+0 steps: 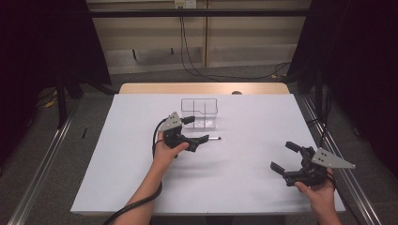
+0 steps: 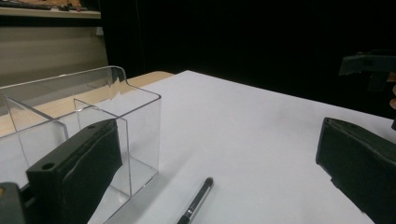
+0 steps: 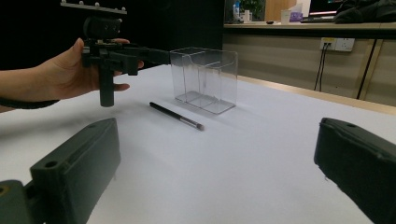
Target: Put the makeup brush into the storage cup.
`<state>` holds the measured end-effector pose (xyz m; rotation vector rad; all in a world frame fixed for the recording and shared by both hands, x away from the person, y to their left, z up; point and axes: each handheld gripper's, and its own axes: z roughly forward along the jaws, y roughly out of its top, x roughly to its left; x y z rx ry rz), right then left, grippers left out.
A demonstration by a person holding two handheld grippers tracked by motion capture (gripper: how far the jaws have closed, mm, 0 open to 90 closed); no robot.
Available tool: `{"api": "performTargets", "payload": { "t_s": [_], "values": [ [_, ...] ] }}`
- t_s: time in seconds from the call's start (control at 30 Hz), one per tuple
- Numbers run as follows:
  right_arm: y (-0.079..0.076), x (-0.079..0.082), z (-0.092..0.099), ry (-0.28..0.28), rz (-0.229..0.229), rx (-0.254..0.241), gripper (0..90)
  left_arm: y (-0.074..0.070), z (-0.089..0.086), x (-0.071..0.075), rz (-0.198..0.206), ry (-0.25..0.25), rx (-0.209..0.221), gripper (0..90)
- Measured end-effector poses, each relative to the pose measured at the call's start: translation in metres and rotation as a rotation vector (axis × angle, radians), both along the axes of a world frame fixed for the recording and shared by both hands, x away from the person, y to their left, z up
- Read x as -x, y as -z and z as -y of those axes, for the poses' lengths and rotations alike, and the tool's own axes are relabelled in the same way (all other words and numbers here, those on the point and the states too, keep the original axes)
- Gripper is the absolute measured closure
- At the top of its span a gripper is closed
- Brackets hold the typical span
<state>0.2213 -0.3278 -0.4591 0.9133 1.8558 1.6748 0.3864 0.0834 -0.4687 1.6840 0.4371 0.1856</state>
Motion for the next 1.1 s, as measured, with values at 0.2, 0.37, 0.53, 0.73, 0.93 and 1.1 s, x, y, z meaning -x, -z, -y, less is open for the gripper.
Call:
{"api": "performTargets", "payload": {
  "t_s": [0.2,0.37,0.53,0.73,0.93,1.1],
  "values": [
    [0.0,0.0,0.001,0.003,-0.001,0.0,0.3,0.001,0.003,-0.005,-0.007,0.002,-0.019,0.0],
    [0.001,0.0,0.001,0.004,-0.001,0.0,0.3,0.001,0.006,-0.007,-0.026,0.014,-0.048,0.0],
    [0.001,0.0,0.001,0.002,-0.002,0.002,0.4,-0.002,0.009,-0.009,-0.042,0.038,-0.099,0.0],
    [0.0,0.0,0.001,0.001,-0.001,0.002,0.4,-0.004,0.011,-0.013,-0.078,0.047,-0.132,0.0],
    [0.0,0.0,0.001,-0.003,-0.001,0.005,0.5,-0.008,0.017,-0.017,-0.09,0.074,-0.205,0.0],
    [0.0,0.0,0.001,-0.004,-0.003,0.003,0.5,-0.011,0.021,-0.019,-0.114,0.082,-0.259,0.0]
  ]
}}
